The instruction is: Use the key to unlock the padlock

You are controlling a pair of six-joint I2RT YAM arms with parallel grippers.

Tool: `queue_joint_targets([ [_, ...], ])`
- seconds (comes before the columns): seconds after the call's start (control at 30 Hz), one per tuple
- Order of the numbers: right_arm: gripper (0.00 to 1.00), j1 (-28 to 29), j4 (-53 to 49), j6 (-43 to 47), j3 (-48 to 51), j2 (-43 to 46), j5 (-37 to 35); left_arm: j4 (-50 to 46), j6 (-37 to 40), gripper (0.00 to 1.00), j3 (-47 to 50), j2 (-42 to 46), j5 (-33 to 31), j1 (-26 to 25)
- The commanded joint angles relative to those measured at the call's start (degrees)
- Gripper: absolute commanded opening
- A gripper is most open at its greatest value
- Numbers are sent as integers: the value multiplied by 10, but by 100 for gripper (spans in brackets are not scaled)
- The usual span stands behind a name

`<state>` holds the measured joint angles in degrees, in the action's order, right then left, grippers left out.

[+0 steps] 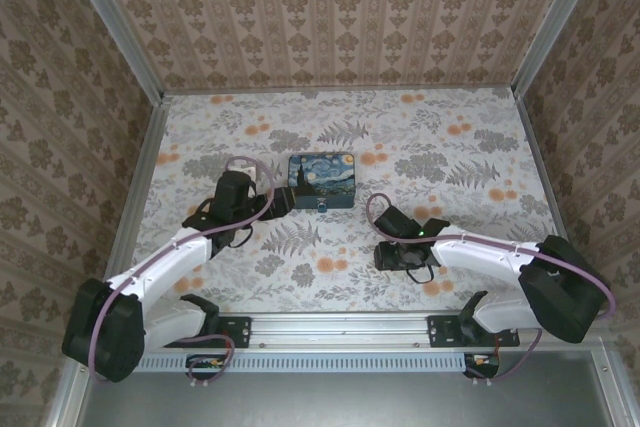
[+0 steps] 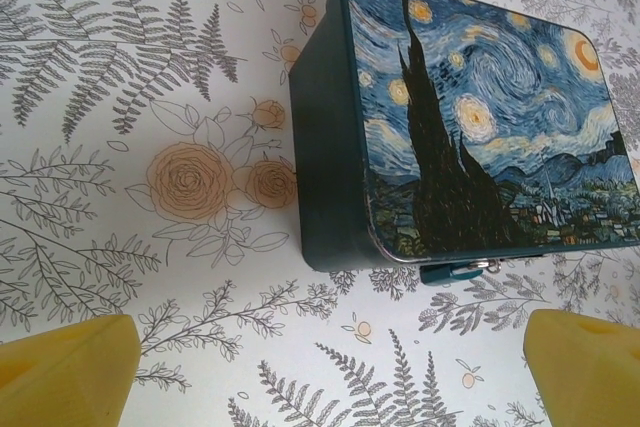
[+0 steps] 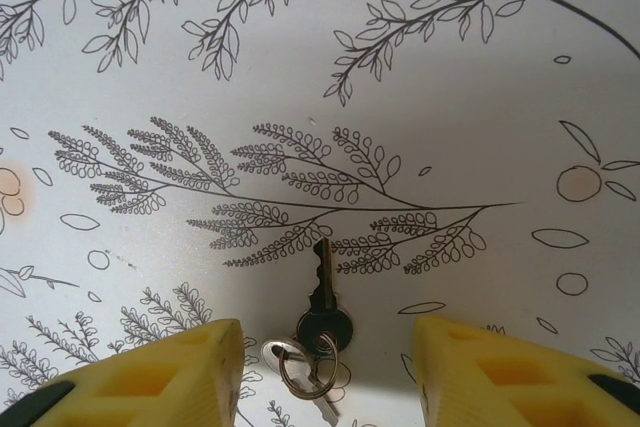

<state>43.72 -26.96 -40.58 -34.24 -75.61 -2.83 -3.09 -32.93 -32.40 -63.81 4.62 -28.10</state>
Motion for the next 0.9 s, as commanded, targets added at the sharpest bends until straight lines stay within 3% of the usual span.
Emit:
queue_joint_targets([
  [0.0, 49, 7, 7, -9, -13, -13, -15, 14, -8, 100, -17, -2, -8, -5],
  [0.63, 38, 53, 4, -16, -39, -75, -36, 21, -9, 100, -13, 0, -12, -8],
  [0.87, 14, 58, 22, -28, -32, -78, -27, 22, -9, 100, -13, 0, -12, -8],
])
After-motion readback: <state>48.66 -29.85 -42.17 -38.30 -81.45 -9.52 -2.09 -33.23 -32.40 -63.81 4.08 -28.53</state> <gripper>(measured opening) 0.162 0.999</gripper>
